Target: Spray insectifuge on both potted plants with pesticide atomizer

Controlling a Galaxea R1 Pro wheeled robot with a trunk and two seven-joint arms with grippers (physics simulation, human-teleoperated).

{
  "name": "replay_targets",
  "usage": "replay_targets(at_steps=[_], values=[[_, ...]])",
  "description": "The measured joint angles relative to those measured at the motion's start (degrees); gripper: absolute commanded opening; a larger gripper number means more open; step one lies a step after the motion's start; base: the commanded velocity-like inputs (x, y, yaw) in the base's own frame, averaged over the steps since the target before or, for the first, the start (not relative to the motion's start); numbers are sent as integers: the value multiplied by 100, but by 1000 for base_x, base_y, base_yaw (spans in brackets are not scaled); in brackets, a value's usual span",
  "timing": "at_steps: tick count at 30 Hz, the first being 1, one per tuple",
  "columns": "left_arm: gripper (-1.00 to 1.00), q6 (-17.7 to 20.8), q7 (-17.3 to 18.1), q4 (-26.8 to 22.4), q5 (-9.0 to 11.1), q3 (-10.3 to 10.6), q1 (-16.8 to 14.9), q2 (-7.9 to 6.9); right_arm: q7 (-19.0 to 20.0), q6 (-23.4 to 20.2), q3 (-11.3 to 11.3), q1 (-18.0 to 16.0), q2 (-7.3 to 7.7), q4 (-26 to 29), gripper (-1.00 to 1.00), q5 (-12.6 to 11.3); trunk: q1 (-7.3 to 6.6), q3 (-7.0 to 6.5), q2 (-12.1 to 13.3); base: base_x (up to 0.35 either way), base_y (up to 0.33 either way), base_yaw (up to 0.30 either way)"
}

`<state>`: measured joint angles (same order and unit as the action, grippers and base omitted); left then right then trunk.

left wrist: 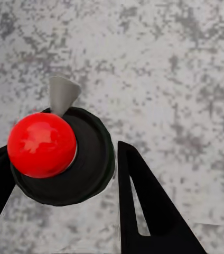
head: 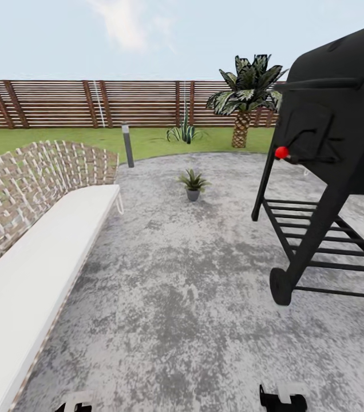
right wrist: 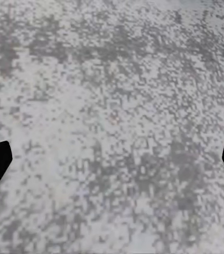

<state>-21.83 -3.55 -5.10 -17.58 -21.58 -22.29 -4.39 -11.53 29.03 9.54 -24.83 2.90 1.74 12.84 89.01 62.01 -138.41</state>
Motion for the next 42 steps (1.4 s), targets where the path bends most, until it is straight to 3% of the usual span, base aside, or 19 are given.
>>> replay_targets(at_steps=[42], values=[[-100, 0, 0, 0, 0, 0, -1, 0, 0, 0, 0, 0, 0, 0, 100, 0, 0, 0, 0, 339, 0, 0]])
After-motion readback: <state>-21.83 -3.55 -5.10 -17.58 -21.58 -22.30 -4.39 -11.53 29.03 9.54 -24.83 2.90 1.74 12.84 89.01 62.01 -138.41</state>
